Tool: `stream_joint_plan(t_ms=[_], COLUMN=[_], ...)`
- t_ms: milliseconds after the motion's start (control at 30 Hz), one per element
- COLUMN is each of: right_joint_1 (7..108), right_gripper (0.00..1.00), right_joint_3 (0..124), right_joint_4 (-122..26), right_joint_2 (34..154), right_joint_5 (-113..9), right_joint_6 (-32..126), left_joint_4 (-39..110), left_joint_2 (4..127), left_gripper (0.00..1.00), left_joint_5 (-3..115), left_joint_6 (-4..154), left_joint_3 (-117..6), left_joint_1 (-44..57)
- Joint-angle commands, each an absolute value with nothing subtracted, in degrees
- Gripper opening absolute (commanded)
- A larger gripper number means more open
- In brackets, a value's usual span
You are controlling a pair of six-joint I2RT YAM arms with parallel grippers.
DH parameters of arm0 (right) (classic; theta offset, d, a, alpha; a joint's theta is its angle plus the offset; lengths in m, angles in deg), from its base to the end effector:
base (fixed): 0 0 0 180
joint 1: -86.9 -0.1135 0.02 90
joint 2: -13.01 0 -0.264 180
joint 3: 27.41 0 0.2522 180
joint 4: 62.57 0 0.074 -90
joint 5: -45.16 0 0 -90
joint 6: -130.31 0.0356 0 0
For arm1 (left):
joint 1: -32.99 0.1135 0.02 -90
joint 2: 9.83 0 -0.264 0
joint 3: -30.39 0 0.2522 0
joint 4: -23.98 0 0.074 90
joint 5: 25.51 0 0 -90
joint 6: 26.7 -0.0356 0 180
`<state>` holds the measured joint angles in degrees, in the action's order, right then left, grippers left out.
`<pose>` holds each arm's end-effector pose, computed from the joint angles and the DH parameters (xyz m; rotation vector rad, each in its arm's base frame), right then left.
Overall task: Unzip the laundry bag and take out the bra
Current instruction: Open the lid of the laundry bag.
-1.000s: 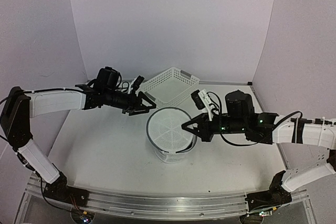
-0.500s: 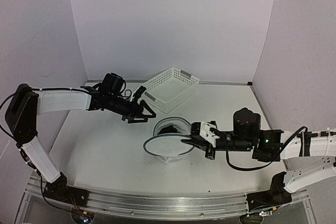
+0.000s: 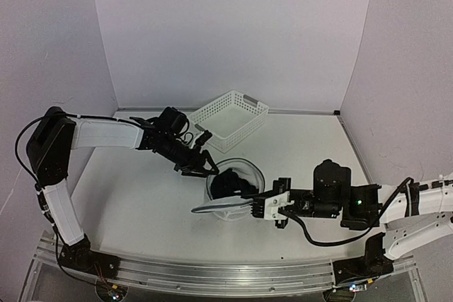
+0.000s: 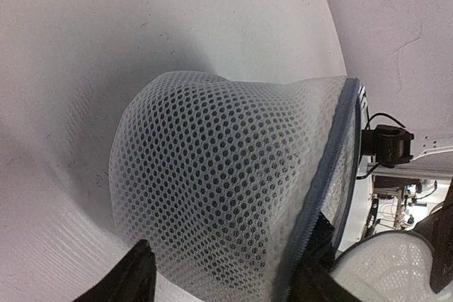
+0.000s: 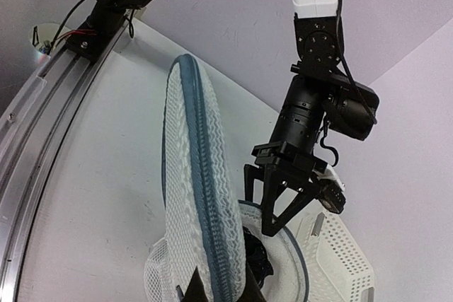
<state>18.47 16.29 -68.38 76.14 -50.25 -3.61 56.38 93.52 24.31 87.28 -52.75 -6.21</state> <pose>0.0869 0.2290 0.2393 -1.5524 0.9587 0.3886 0.2793 -0.2574 0.2028 0.6764 2.5846 -1.2960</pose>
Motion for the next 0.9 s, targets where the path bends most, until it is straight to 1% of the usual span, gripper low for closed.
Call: stream_joint_plan(t_ms=[0,100,200,233,400,433,467,667,733,867], right_joint_1=[15.30,13.73,10.82,9.75,4.74,3.86,3.17,0.08,-0.70,-2.00], right_gripper=[0.00,0.00,0.00,0.00,0.00,0.02,0.06,0.21,0.24,0.33], right_joint_3=[16.04,16.33,15.49,15.31,15.06,14.95,14.77,13.81,13.60,13.07], right_joint_4=[-71.38,-70.03,-69.82,-69.82,-69.56,-69.55,-69.55,-67.89,-66.97,-63.90], right_joint_2=[74.97,74.72,74.71,74.83,76.26,76.63,77.03,78.21,77.57,75.16], right_joint_5=[-43.71,-42.30,-38.65,-37.37,-30.56,-29.09,-27.86,-22.72,-20.99,-18.52], right_joint_6=[-9.50,-10.77,-13.92,-14.80,-18.63,-19.17,-19.33,-16.37,-15.16,-11.89], left_joint_4=[59.91,60.90,61.72,62.12,64.13,64.56,64.77,65.87,66.15,66.31], left_joint_2=[94.60,94.85,94.76,94.88,95.85,95.96,96.03,96.90,97.44,98.04], left_gripper=[0.48,0.26,0.06,0.01,0.00,0.00,0.00,0.00,0.00,0.00], left_joint_5=[28.24,29.10,29.56,29.90,30.84,31.07,31.28,32.47,32.78,33.62], left_joint_6=[84.35,84.23,83.89,83.68,82.58,82.47,82.27,81.72,81.59,81.88], left_joint_3=[-57.97,-59.13,-59.99,-60.35,-62.05,-62.44,-62.73,-64.40,-64.78,-65.59], left_joint_1=[-7.00,-7.00,-7.00,-7.00,-7.00,-7.01,-7.00,-7.00,-6.91,-6.83])
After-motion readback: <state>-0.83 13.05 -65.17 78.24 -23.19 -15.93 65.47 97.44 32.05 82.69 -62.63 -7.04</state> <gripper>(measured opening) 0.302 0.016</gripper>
